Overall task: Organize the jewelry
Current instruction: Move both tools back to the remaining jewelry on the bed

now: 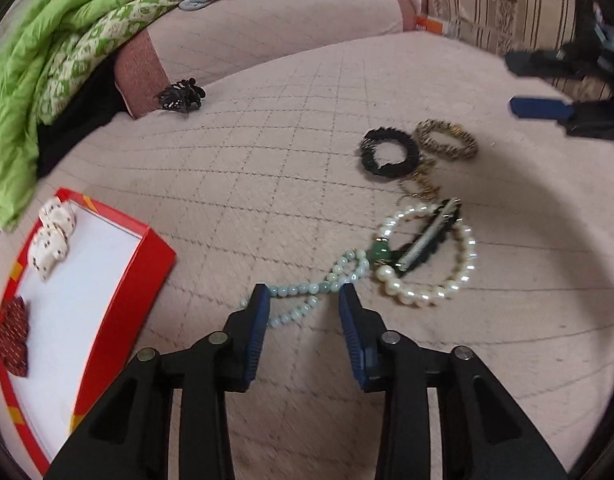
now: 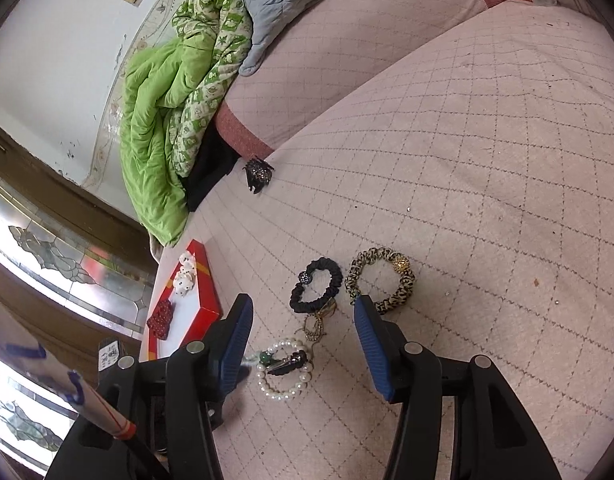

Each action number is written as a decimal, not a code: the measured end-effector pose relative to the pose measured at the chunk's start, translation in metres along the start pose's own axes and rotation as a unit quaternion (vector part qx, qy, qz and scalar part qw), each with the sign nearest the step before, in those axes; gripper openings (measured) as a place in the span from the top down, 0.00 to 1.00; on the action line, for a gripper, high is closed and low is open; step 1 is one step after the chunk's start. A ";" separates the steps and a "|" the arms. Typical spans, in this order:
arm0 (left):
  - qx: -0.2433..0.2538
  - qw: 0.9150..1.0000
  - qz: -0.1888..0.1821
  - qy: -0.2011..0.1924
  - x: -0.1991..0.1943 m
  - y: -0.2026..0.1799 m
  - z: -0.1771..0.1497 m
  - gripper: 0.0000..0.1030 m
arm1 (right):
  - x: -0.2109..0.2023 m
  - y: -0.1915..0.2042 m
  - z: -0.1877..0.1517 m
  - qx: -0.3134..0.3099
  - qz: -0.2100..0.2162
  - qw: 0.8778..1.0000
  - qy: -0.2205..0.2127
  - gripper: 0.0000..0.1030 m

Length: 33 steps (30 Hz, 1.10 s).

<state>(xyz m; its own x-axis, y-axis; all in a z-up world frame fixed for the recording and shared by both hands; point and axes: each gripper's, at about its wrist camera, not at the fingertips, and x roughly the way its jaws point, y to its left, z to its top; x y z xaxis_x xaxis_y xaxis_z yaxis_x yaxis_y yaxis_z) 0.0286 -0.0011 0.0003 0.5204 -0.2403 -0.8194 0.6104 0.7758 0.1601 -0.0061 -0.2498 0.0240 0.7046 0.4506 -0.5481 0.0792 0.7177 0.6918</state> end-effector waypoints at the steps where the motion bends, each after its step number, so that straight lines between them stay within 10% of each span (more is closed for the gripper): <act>1: 0.003 1.000 0.004 -0.003 0.002 -0.001 0.002 0.64 | 0.000 -0.001 0.001 0.001 -0.003 1.000 -0.002 0.44; 6: -0.016 1.000 0.006 -0.007 0.009 0.001 0.010 0.66 | 0.002 -0.007 0.002 0.011 -0.015 1.000 -0.004 0.44; 10: -0.047 0.999 -0.017 -0.003 0.010 0.004 0.013 0.94 | 0.003 -0.010 0.004 0.014 -0.029 0.999 -0.007 0.44; 22: -0.162 0.973 -0.139 -0.085 -0.030 0.039 0.016 0.95 | 0.025 -0.021 0.011 0.001 -0.112 0.994 0.009 0.44; 29: -0.175 0.968 -0.145 -0.109 -0.039 0.045 0.016 0.95 | 0.038 -0.019 0.010 -0.020 -0.147 0.989 0.020 0.45; 33: -0.162 0.969 -0.143 -0.118 -0.044 0.040 0.018 0.95 | 0.052 -0.018 0.008 -0.040 -0.173 0.983 0.042 0.63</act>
<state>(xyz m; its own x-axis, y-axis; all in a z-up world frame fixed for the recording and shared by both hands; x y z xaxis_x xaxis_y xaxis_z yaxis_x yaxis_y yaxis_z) 0.0407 0.0301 0.0526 0.5032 -0.5687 -0.6506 0.5494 0.7917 -0.2672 0.0343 -0.2435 -0.0130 0.5845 0.2117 -0.7833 0.2457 0.8738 0.4196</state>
